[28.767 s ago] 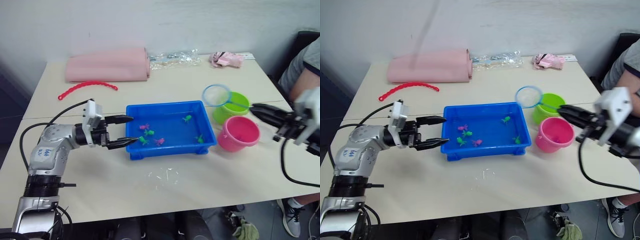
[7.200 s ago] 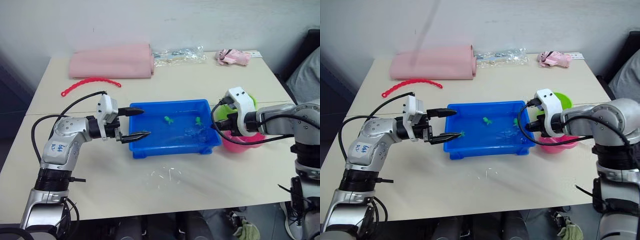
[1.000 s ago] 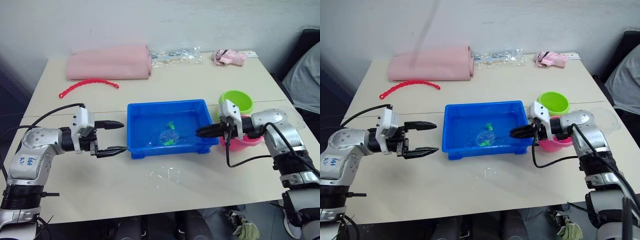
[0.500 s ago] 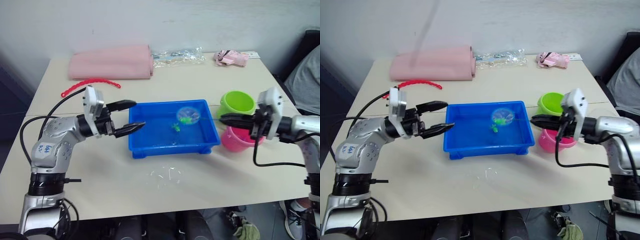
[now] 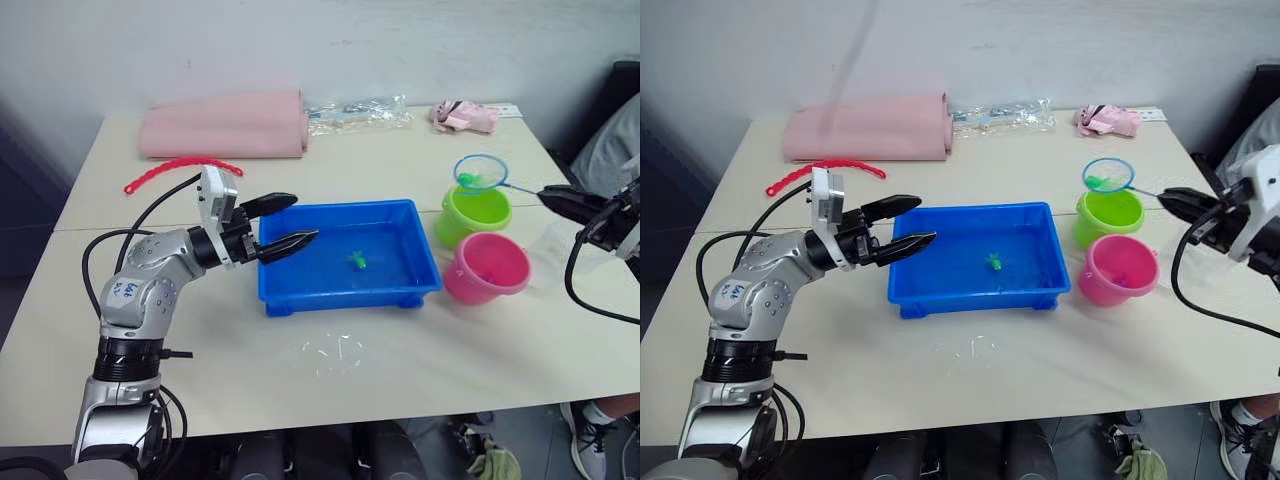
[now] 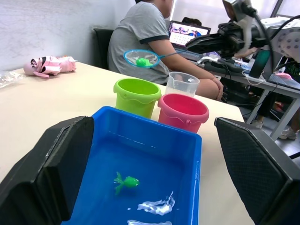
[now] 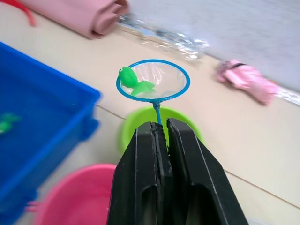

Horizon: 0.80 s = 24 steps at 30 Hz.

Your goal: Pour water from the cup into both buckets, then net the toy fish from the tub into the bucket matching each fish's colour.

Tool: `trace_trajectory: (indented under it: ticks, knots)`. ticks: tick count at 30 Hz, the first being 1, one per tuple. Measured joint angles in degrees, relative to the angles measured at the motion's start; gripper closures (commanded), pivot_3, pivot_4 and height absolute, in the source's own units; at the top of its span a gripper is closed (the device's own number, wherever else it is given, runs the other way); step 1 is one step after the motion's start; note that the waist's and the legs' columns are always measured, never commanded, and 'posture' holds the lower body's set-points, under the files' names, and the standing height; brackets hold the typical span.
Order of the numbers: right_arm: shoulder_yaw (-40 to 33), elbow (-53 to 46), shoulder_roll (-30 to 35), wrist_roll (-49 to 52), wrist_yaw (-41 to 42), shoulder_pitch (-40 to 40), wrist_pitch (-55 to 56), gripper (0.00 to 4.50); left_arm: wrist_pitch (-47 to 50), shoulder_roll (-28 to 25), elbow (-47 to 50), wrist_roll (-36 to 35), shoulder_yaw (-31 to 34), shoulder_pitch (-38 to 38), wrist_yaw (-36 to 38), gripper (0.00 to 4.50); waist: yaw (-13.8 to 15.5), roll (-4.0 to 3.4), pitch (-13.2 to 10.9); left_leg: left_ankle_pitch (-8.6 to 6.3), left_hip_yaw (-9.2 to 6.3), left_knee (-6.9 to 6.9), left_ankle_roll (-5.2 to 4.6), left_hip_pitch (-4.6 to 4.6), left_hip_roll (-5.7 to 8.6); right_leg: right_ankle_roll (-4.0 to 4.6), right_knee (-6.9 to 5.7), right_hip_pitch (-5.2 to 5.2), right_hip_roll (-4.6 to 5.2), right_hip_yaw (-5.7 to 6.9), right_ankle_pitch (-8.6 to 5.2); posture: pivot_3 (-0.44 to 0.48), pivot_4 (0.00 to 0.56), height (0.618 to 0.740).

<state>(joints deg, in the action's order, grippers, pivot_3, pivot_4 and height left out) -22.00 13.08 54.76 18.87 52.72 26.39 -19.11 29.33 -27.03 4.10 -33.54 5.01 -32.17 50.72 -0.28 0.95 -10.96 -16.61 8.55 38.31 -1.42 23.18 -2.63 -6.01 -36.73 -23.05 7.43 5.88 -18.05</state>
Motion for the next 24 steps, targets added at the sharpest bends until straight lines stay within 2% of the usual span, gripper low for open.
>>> trace_trajectory:
  ticks: [7, 10, 15, 18, 24]
  knots:
    - [10.30, 12.75, 1.42, -13.82, -1.87, 2.02, 23.01, 4.50, -0.12, -0.61, 0.38, 0.01, 0.03, 0.47, 0.24, 0.02, 0.00, 0.00, 0.00, 0.01, 0.00, -0.01, 0.01, 0.01, 0.00, 0.00, 0.01, 0.00, 0.01, 0.00, 0.00, 0.000, 0.150, 0.740]
    - [12.42, 15.81, 1.70, -17.71, -3.63, 2.28, 30.72, 4.50, -0.13, -0.79, 0.80, 0.01, 0.06, 1.41, 0.27, 0.02, -0.01, 0.00, 0.00, 0.01, 0.00, 0.00, 0.01, 0.01, -0.01, 0.00, 0.01, 0.00, 0.02, -0.01, 0.00, 0.000, 0.150, 0.740]
    - [16.47, 20.53, 5.96, -26.79, -8.94, 2.62, 46.41, 4.50, -0.14, -1.17, 2.04, 0.00, 0.18, 1.73, 0.40, 0.02, 0.10, -0.01, -0.01, 0.02, 0.00, 0.02, 0.03, 0.00, 0.00, 0.00, 0.20, 0.01, 0.04, -0.02, 0.00, 0.000, 0.150, 0.740]
    - [19.88, 23.39, 9.30, -35.78, -16.48, 3.94, 57.05, 4.50, -0.25, -1.21, 2.07, 0.01, 0.16, 1.79, 0.87, 0.02, -0.11, -0.02, -0.01, 0.05, 0.00, 0.03, 0.08, -0.01, -0.03, 0.00, 0.20, 0.00, 0.02, -0.03, 0.00, 0.000, 0.150, 0.740]
    - [23.93, 26.66, 14.65, -51.19, -34.27, 7.00, 66.69, 4.50, -1.03, -1.22, 2.07, 0.09, 0.11, 1.79, 1.96, 0.02, -0.55, -0.03, -0.01, 0.08, -0.01, -0.01, 0.15, -0.02, -0.05, 0.02, 0.21, -0.01, 0.00, -0.06, -0.01, 0.000, 0.150, 0.740]
